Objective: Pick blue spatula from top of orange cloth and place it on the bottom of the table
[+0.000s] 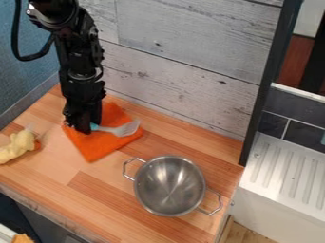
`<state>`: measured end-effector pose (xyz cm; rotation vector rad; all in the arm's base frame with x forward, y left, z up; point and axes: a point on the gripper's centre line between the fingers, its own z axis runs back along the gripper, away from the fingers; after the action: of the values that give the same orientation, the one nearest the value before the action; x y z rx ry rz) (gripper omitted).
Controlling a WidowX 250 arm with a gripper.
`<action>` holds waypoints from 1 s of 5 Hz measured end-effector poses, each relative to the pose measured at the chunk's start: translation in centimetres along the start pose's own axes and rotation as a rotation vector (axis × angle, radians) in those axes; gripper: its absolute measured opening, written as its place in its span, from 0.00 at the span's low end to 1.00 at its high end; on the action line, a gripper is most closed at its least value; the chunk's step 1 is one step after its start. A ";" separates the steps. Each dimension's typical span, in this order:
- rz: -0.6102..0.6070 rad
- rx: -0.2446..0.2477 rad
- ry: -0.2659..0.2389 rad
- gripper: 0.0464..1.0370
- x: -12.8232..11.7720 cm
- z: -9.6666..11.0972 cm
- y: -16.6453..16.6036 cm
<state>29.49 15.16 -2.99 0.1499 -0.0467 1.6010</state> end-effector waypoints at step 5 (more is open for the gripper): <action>0.007 -0.034 0.009 0.27 0.5 3.1 1.6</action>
<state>28.09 15.21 0.24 0.1167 -0.0676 1.6071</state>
